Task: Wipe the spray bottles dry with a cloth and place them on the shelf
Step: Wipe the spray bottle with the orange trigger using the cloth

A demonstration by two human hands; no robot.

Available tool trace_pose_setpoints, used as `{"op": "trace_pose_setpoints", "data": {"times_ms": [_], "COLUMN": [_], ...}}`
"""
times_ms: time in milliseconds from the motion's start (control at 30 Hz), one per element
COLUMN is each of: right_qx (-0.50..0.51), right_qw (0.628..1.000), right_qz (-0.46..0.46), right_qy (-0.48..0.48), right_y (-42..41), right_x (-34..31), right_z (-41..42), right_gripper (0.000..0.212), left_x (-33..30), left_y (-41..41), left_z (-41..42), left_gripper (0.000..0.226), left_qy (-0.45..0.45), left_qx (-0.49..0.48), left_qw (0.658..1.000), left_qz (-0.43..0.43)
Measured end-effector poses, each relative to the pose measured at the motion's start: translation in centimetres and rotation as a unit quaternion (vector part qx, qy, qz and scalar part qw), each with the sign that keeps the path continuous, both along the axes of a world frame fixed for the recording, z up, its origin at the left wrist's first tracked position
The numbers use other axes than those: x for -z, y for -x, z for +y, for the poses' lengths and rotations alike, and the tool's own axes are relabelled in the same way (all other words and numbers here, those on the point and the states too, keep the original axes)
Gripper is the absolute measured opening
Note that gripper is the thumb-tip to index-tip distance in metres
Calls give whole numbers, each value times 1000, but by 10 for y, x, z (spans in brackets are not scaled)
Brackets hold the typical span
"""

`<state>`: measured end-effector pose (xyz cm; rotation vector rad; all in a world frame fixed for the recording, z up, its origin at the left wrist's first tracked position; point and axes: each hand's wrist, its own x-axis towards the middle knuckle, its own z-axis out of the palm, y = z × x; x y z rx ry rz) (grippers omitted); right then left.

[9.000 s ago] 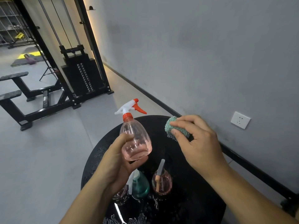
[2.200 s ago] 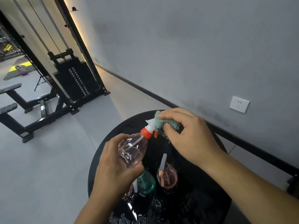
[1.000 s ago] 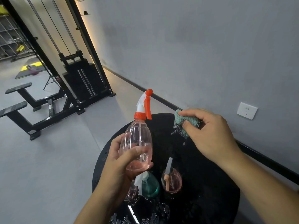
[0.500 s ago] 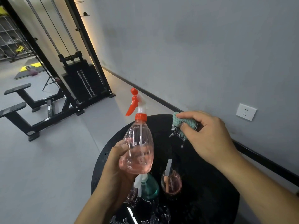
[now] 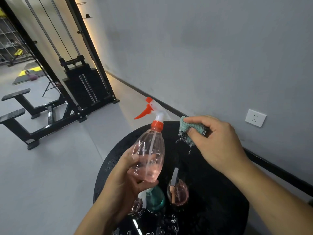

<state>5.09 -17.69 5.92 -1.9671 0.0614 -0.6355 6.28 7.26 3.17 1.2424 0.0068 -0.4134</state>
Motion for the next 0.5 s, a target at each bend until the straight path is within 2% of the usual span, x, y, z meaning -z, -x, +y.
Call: {"op": "trace_pose_setpoints", "data": {"times_ms": [67,167,300,400,500], "right_qx": [8,30,34,22,10], "right_qw": [1000,998,993,989,990], "right_qz": [-12,-49,-101,-89,-42], "right_qy": [-4,4,48,113,134], "right_y": [0,1,3,4,4], "right_x": [-3,-10,-15,-13,-10], "right_z": [-1,-4,-1,2,1], "right_gripper": [27,27,30,32,31], "left_x": [-2,-2,-3,-3,-3], "left_y": [2,4,7,8,5], "left_z": [-3,-6,-13,-15,-10], "left_gripper": [68,53,62,65,63], "left_qy": [-19,-50,-79,-84,-80], "left_qx": [7,25,66,65,53], "left_qw": [1000,998,994,993,994], "left_qz": [-16,-32,-37,-43,-49]}}
